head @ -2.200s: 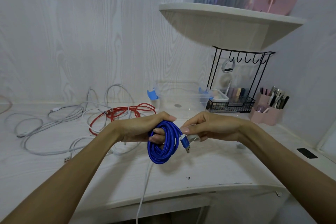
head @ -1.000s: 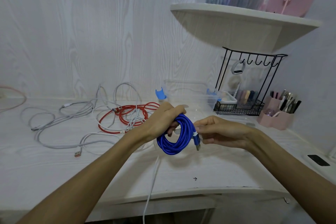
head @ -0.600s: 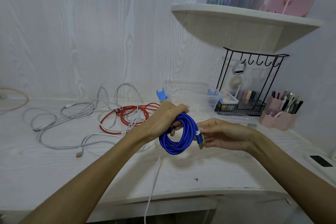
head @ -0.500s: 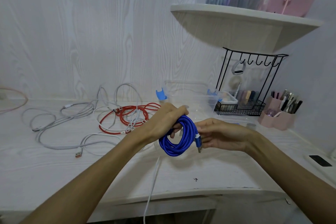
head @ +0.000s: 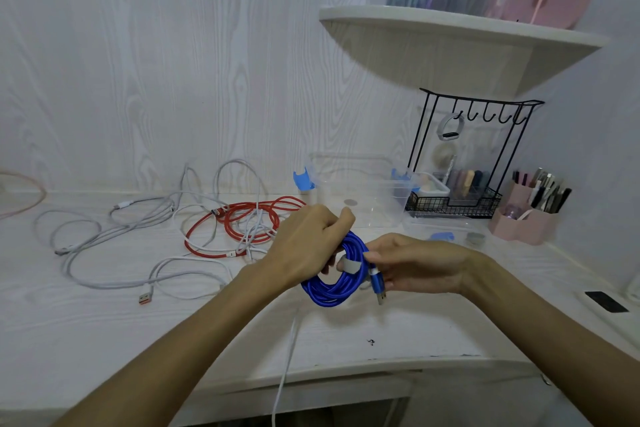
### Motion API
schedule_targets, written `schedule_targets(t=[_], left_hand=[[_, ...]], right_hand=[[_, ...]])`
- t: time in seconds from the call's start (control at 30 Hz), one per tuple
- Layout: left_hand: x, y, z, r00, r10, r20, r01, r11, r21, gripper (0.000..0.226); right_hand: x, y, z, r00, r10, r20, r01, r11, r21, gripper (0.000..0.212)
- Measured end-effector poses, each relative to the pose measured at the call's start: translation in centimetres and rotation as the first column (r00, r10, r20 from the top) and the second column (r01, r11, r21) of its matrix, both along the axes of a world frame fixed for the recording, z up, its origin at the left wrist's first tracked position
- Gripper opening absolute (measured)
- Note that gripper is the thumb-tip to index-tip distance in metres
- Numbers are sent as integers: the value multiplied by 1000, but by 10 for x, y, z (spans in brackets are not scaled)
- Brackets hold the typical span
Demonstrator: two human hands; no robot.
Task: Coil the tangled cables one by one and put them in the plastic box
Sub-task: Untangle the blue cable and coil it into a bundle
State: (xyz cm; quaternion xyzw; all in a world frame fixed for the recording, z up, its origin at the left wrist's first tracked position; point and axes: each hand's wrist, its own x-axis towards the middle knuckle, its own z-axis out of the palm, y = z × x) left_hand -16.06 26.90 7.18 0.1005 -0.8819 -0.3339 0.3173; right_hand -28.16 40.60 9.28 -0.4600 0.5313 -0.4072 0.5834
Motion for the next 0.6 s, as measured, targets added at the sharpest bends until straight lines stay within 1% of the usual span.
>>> schedule_targets(t=[0.03,0.07,0.1,0.17,0.2,0.23,0.33,0.37,0.43,0.5,0.57,0.6], left_hand=[[0,1,-1,1000,12,3,-12,1000,-1,61],[0,1,-2,1000,8,16,-9,1000,21,64],[0,1,-2,999,-21,32,18,997,78,67],[2,2,0,985,-171,33,157,953,257,70],[4,3,1,968,-251,23,230,918,324,69],[5,4,1,952,-306,15,282,894,349,68],[8,6,-3,932,-363,-11,343,869,356,65],[7,6,-5,932,-363,-12,345,872,347,63],[6,6,-6,931,-365,-10,353,891,285,53],[4,7,-6,932,-360,-26,356,905,231,48],[4,8,-6,939,-340,-52,343,915,215,42],[3,7,-6,941,-332,-69,339,918,208,37]], right_hand=[[3,-1,0,999,-40,-10,40,999,6,17],[4,-2,-1,997,-74,-6,74,997,7,17],[5,-2,-1,995,-98,-1,98,995,3,17],[5,-1,-2,993,-114,2,114,993,-21,18],[5,-1,-3,994,-110,7,110,994,-29,19],[4,0,-5,995,-103,11,103,994,-27,21],[3,0,-10,992,-126,23,126,992,-1,25],[2,1,-12,990,-141,28,140,990,9,24],[1,2,-14,988,-154,29,154,988,18,25],[0,3,-14,991,-132,29,131,991,28,26],[1,3,-11,990,-129,47,127,991,47,22],[0,4,-10,987,-143,75,138,988,68,30]])
